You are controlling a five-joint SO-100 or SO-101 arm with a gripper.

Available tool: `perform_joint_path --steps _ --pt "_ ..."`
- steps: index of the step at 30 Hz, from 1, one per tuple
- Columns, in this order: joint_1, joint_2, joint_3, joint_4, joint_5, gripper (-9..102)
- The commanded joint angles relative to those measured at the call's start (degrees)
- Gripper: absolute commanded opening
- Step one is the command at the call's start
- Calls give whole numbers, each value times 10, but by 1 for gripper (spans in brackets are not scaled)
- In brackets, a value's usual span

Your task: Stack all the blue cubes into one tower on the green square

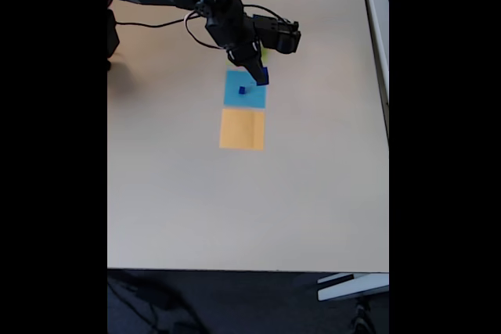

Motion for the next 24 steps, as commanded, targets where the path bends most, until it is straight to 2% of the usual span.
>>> perform_joint_path --steps 1,15,24 --pt "-36 46 -47 23 60 0" --pt "-134 -24 -196 146 226 0" --pt "-179 -37 -170 146 249 0"
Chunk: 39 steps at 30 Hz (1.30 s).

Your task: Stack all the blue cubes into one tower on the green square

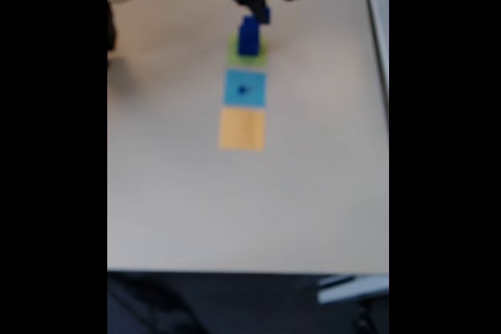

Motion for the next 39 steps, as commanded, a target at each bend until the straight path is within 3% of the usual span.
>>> perform_joint_path --steps 1,39 --pt "-9 11 -9 1 2 0" --pt "-43 46 121 -50 -8 0"
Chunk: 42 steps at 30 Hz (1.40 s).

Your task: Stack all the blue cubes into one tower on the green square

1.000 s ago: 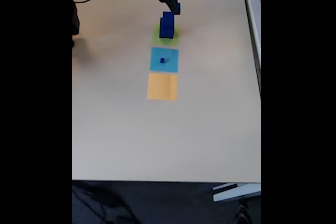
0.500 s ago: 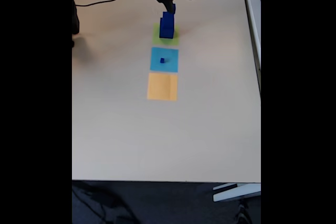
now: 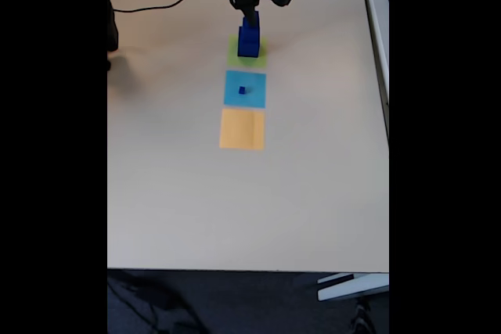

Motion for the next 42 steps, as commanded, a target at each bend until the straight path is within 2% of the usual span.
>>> perform_joint_path --steps 1,13,42 --pt "5 47 -4 -11 -7 0" --pt "6 44 -13 -11 -11 0" --pt "4 34 -37 -4 -13 15"
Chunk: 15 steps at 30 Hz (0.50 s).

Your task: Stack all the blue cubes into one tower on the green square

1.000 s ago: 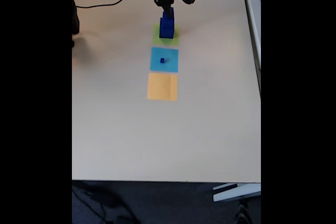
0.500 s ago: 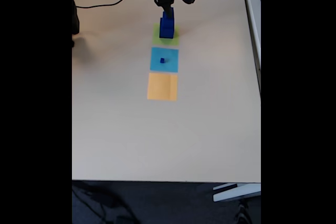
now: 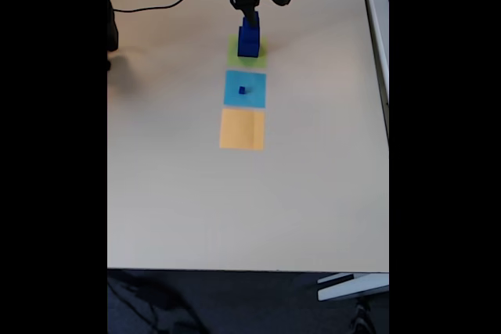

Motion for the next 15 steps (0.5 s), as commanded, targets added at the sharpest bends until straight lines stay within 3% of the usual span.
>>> perform_joint_path --steps 1,15 --pt "3 33 -39 -4 -6 16" --pt "3 30 -58 -3 -12 22"
